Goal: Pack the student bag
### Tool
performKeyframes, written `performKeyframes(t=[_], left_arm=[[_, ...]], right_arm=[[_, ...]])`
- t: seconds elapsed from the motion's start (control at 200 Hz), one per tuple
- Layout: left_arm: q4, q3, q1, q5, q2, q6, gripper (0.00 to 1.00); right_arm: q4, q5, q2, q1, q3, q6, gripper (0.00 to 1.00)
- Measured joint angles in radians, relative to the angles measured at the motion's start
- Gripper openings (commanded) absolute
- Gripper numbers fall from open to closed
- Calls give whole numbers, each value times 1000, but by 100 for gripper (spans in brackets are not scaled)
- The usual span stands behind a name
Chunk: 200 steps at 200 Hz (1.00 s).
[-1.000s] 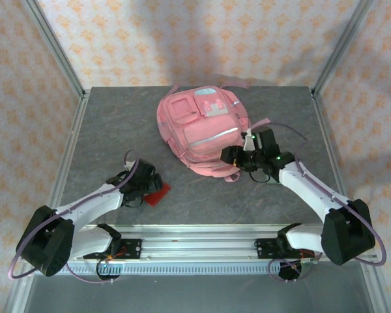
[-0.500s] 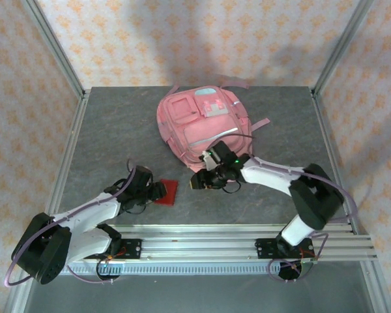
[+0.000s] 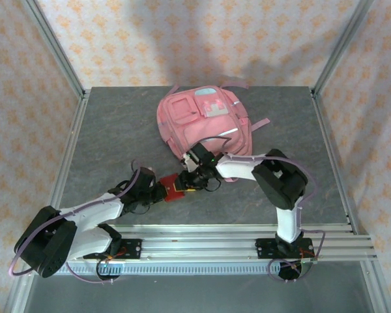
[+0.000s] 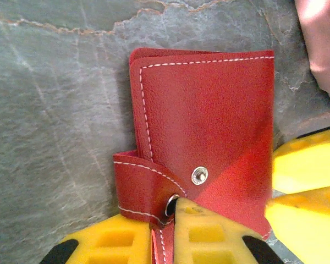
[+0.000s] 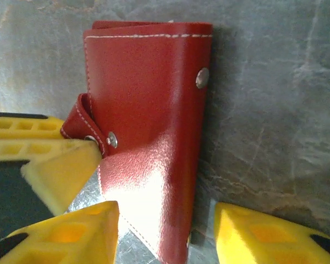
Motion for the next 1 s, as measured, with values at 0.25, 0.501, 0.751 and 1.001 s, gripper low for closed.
performKeyframes(t=[0.25, 0.501, 0.751, 1.001], left_arm=[[29, -8, -5, 0, 6, -8, 14], [16, -10, -11, -9, -18, -17, 40], [-83, 80, -18, -61, -199, -3, 58], [-119, 330, -18, -123, -158, 87, 62]], right_arm=[[25, -56, 67, 6, 55, 16, 18], [42, -84, 71, 5, 58, 19, 0], [62, -41, -150, -46, -58, 31, 0], [57, 56, -460, -195, -131, 43, 0]])
